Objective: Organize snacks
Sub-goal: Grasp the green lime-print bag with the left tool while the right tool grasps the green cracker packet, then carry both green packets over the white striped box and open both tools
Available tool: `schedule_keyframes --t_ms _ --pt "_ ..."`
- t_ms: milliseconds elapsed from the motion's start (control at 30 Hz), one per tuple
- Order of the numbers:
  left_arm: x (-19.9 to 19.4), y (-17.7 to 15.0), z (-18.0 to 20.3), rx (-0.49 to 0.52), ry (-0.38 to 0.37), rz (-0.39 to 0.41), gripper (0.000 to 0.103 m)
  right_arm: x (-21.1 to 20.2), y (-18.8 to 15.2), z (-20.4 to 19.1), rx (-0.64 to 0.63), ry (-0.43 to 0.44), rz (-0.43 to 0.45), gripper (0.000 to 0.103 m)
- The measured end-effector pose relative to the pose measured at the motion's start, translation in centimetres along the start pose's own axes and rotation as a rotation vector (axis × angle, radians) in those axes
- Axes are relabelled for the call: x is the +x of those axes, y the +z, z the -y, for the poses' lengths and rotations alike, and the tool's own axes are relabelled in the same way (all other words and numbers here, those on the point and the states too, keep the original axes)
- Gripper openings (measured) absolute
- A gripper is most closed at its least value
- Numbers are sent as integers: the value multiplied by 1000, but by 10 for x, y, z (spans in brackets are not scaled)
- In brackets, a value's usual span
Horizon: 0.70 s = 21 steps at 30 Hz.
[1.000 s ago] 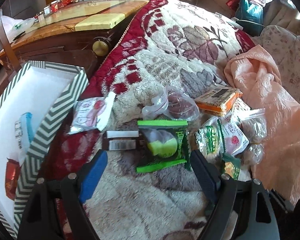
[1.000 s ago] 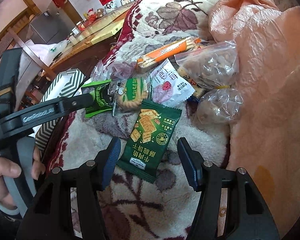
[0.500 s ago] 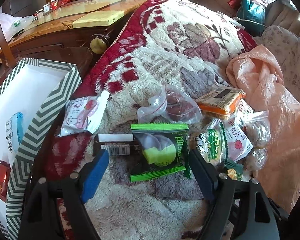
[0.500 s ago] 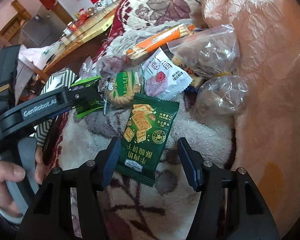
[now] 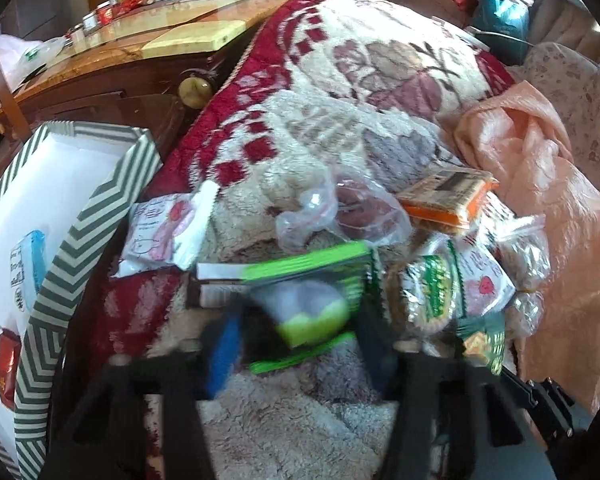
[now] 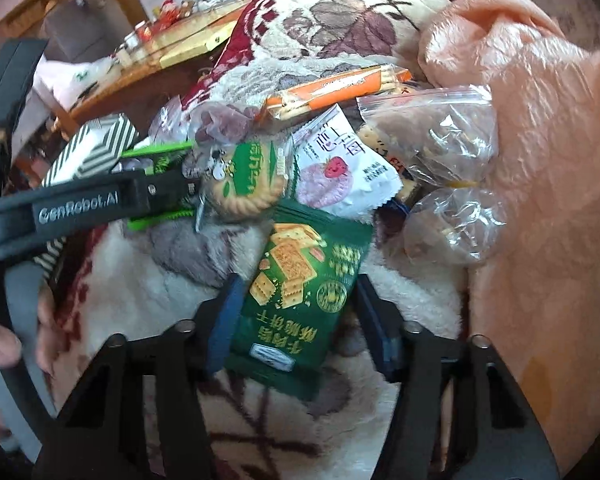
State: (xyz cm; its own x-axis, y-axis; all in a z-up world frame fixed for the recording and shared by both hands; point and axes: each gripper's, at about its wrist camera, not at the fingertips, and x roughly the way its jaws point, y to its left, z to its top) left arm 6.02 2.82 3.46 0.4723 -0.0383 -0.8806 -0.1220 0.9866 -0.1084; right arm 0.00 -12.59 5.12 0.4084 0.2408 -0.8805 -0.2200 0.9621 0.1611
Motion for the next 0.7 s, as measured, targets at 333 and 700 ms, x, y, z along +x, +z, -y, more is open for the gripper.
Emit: schedule_keyframes --t_ms 333,700 --pt "-28 -9 -14 -5 -36 42 45 -12 -6 9 1 44 -14 26" --pt "-36 -25 -25 -17 -26 32 45 -16 -7 9 25 68 -6 48"
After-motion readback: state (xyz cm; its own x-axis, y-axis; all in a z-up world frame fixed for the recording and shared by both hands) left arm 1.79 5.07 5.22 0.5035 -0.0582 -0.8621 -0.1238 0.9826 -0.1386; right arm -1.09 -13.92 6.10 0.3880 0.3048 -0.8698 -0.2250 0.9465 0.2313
